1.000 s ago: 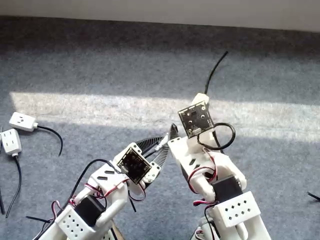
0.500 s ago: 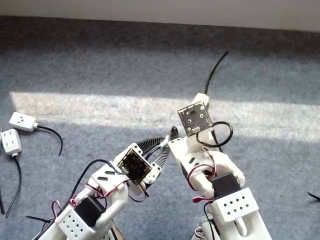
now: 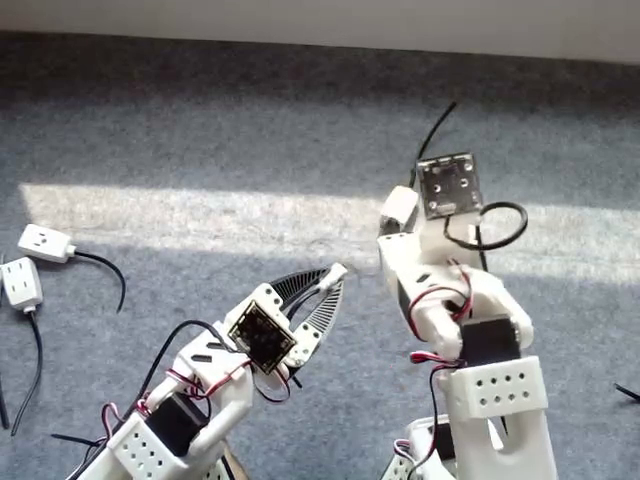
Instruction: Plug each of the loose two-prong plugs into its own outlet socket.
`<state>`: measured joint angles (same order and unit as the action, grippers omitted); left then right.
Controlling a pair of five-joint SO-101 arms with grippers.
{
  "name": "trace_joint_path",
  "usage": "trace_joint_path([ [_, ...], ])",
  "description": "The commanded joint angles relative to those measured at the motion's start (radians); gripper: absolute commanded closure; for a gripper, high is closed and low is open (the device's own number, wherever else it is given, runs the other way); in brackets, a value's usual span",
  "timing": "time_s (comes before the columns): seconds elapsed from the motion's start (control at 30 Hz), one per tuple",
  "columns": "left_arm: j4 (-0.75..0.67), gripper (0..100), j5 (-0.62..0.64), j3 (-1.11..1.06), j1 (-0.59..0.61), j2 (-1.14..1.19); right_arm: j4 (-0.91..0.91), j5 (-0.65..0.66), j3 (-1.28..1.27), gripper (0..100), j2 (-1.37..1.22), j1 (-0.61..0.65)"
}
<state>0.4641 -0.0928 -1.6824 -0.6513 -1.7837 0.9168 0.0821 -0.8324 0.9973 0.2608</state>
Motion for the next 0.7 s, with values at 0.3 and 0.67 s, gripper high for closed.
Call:
trace_joint_path([
  [0.3,-0.021,99,0.008,-0.013,0.148,0.002,-0.153,-0.284,-0.309,69.2,-0.030,-0.410],
  [0.67,0.063,99,0.005,0.205,0.240,0.088,-0.506,-0.295,-0.556,69.5,-0.127,-0.452],
])
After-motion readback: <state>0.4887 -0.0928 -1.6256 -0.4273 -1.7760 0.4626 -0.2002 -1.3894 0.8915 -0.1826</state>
